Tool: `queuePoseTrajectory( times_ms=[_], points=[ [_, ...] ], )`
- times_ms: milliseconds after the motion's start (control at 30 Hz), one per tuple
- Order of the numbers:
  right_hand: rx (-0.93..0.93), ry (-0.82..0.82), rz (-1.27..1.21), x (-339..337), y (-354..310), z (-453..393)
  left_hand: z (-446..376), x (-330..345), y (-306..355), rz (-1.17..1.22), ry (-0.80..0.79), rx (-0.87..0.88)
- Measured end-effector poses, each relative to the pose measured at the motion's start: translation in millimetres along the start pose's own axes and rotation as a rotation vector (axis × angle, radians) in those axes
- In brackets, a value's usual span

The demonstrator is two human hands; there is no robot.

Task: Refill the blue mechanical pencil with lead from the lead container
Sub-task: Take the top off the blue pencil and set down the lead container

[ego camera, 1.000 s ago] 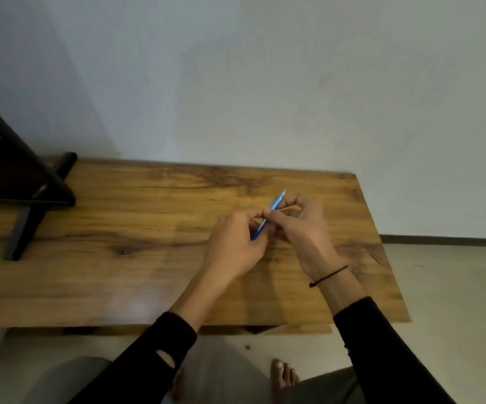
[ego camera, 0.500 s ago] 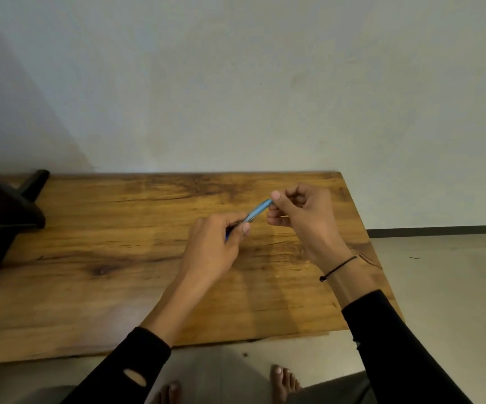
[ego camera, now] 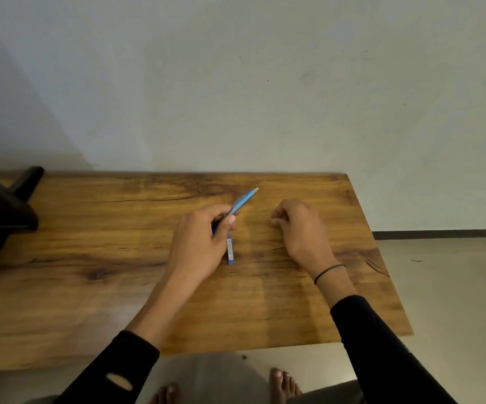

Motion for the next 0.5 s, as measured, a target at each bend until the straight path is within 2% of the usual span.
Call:
queuePoseTrajectory(
  times_ms=[200,267,367,433,500],
  points=[
    [0.05,-0.072,-0.036,-4.2,4.2,-1.2,0.0,-0.7,-2.3,0.004,-0.022,-0.005],
    [0.059,-0.016,-0.089,-15.9,3.0,-4.2,-0.5,-0.1,-2.4,0.005,-0.026,-0.005],
    [0.082,0.125,-0.379,-38.0,-3.0,-9.7,0.9,2.7,-1.5,0.031,-0.028,-0.01],
    [0.106,0.064,-0.667,-38.6,-9.7,-11.0,2.6,6.1,0.2,0.042,-0.04,-0.01],
    [0.116,-0.028,-0.821,-31.7,-16.4,-8.1,3.9,9.8,1.6,0.04,-0.06,-0.005]
  ],
)
Point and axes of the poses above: each hand's wrist, its own z-axis away from the middle knuckle, its own x-axis out of the palm, y = z × x, the point moved 5 cm from there along -z, towards the middle knuckle, and after that the axes turned 4 degrees about y, right-handed, at the moved point
